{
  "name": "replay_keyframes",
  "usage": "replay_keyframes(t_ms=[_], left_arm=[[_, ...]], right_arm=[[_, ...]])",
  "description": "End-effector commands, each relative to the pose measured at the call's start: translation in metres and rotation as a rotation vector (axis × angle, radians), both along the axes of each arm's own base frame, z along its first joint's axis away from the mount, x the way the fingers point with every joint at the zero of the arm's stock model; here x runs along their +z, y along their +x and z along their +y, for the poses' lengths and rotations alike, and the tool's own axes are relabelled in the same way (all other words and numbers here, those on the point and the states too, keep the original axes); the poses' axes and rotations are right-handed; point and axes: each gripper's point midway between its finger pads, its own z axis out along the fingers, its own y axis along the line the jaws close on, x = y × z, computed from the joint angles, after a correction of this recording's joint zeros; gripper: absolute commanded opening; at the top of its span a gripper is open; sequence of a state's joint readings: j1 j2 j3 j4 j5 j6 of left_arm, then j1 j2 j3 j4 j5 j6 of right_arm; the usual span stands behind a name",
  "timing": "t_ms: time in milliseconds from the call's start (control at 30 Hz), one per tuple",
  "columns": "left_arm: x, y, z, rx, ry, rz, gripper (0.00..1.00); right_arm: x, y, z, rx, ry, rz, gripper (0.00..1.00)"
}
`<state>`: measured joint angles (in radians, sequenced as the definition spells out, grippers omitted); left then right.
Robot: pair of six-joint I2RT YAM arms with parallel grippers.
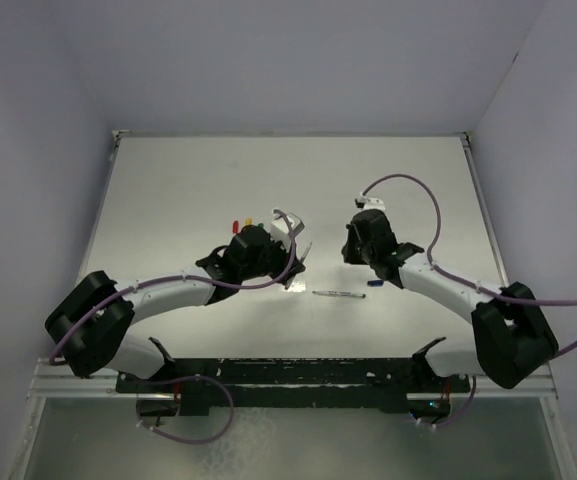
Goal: Insert the pens into the pen caps
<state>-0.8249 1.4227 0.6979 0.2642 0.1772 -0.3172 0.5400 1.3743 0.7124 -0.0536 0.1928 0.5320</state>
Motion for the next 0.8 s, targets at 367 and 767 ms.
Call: replay_keyframes(t_ms=[367,767], left_arm=[[0.080,0.008,-0.032,-0.051,-0.275,-0.109,0.00],[0.099,0.012,-0.042,-0.052,-0.341,-0.098,0.00]], right_arm=[[0.205,0.042,0.036,0.044,0.525,-0.798,0.00],[0.236,0.017,0.044,0.124,0.743,-0.957,0.00]])
